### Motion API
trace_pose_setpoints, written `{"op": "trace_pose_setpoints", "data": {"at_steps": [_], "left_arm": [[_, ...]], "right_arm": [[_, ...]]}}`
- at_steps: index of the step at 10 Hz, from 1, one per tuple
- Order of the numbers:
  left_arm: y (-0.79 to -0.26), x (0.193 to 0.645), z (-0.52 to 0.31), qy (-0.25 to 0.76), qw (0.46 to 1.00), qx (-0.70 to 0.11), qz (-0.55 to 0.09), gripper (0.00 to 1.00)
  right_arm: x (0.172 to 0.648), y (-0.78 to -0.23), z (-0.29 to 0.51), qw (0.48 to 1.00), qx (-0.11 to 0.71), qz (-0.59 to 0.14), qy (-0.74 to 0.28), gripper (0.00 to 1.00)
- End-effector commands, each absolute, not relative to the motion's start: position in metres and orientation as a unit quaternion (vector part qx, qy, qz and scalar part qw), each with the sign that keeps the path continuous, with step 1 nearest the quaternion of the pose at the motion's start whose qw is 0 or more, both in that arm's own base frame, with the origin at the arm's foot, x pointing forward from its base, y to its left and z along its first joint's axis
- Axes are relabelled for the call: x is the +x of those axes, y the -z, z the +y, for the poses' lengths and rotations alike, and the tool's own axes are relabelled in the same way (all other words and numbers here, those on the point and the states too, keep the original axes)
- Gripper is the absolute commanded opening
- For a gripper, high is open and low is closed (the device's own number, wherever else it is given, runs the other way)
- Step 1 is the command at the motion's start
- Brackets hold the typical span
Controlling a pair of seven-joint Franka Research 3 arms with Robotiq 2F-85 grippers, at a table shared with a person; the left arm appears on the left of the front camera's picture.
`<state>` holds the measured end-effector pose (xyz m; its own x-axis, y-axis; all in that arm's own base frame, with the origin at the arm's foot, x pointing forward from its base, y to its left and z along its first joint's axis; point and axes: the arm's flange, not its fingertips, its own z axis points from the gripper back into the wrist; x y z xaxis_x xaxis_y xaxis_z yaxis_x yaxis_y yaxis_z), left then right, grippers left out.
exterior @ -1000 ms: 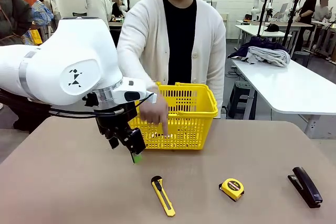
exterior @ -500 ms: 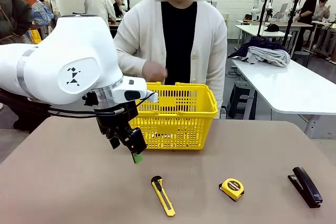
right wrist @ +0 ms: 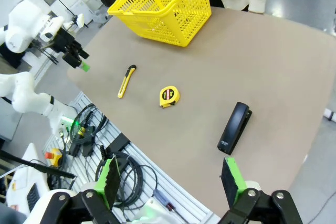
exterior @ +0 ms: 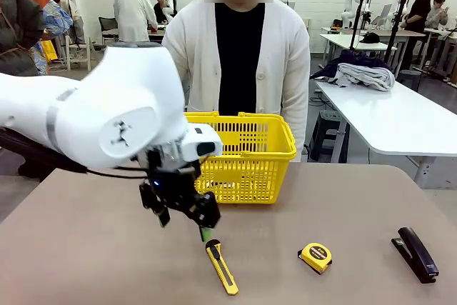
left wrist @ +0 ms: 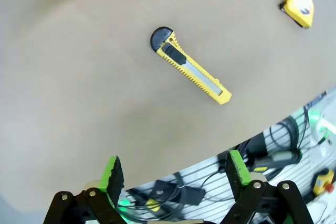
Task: Place the items the person wants into the basket.
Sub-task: Pick up the item the person points to and place it in the Market Basket.
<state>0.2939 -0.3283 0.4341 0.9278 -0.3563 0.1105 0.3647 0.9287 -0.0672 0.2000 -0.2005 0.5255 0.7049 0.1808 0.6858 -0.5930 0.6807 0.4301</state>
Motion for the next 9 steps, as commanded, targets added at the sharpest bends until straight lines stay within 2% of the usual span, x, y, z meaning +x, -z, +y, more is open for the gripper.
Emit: {"op": "trace_pose_setpoints", "data": {"at_steps": [1,2,4,9], "left_arm": [[-0.419,0.302,-0.357,0.111,0.992,-0.028,-0.054,1.0],[-0.405,0.306,-0.366,0.079,0.996,-0.025,-0.043,1.0],[-0.382,0.316,-0.376,0.019,0.997,0.003,-0.07,1.0],[-0.356,0.341,-0.386,-0.028,0.996,-0.03,-0.08,1.0]], "right_arm": [[0.201,-0.524,-0.2,0.854,0.34,-0.321,-0.228,1.0],[0.201,-0.524,-0.2,0.854,0.34,-0.321,-0.228,1.0],[0.201,-0.524,-0.2,0.854,0.34,-0.321,-0.228,1.0],[0.201,-0.524,-0.2,0.854,0.34,-0.321,-0.228,1.0]]}}
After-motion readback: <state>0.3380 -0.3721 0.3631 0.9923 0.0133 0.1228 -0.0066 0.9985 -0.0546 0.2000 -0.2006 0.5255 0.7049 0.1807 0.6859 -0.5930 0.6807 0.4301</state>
